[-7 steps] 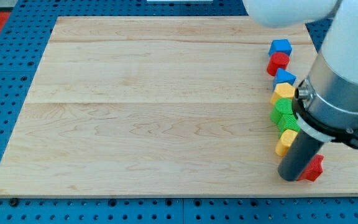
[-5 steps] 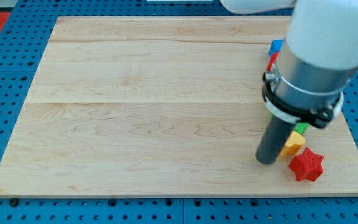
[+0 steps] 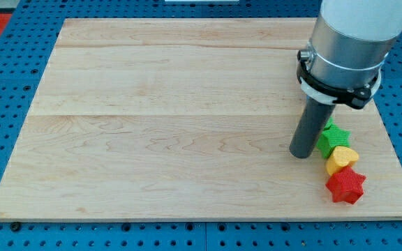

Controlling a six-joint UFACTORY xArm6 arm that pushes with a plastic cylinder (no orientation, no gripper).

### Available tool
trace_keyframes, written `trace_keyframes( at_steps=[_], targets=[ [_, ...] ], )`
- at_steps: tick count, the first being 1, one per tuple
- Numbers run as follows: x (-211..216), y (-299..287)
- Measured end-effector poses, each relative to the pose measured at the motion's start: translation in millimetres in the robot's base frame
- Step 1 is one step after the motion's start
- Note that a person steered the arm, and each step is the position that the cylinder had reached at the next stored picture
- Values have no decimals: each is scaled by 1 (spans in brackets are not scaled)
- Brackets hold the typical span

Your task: Adjust the blocks to form a straight line

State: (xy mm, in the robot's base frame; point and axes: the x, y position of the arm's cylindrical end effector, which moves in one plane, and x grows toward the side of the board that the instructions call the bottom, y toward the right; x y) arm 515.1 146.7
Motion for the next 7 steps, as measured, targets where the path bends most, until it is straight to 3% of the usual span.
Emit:
trace_keyframes(
  at_steps=[2,5,7],
  targets=[
    [-35,-8],
    [-45,27],
    [-39,0]
  ],
)
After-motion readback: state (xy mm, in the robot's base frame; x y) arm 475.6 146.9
